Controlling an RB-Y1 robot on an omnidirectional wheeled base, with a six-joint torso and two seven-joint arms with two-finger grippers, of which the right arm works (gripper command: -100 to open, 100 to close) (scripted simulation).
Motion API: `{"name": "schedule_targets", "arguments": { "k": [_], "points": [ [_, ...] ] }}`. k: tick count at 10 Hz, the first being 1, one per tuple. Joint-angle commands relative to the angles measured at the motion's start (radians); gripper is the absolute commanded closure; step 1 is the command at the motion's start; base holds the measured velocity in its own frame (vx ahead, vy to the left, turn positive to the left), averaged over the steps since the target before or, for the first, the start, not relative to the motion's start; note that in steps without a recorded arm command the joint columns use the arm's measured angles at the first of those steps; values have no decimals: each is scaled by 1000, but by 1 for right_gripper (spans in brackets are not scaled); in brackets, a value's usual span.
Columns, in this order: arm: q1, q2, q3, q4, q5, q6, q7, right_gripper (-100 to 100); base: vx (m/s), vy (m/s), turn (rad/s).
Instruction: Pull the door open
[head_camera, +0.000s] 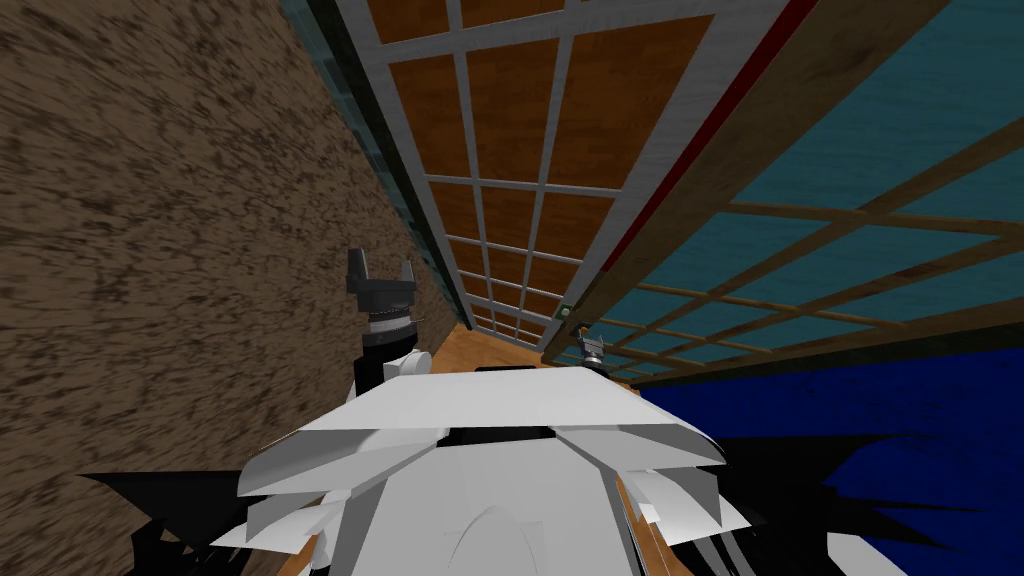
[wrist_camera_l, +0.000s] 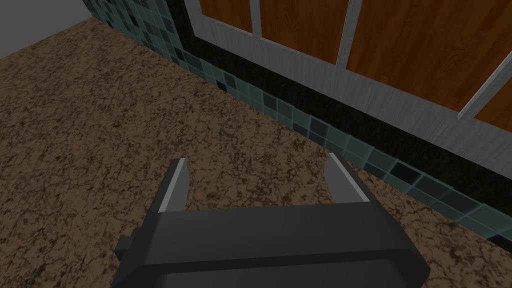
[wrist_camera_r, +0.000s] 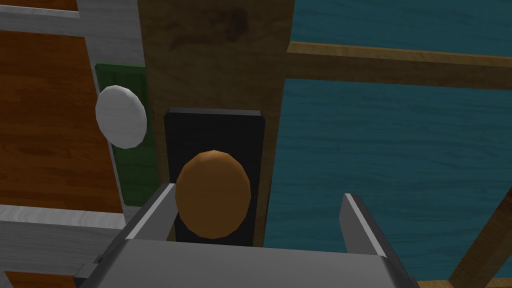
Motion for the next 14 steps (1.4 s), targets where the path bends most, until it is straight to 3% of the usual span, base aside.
{"name": "schedule_targets", "arguments": {
  "k": [1, 14],
  "points": [
    [-9, -10, -6, 50, -3, -15, -18, 100, -27, 2, 21],
    [28, -19, -22, 94, -6, -12, -19, 100, -46, 8, -13]
  ]
}}
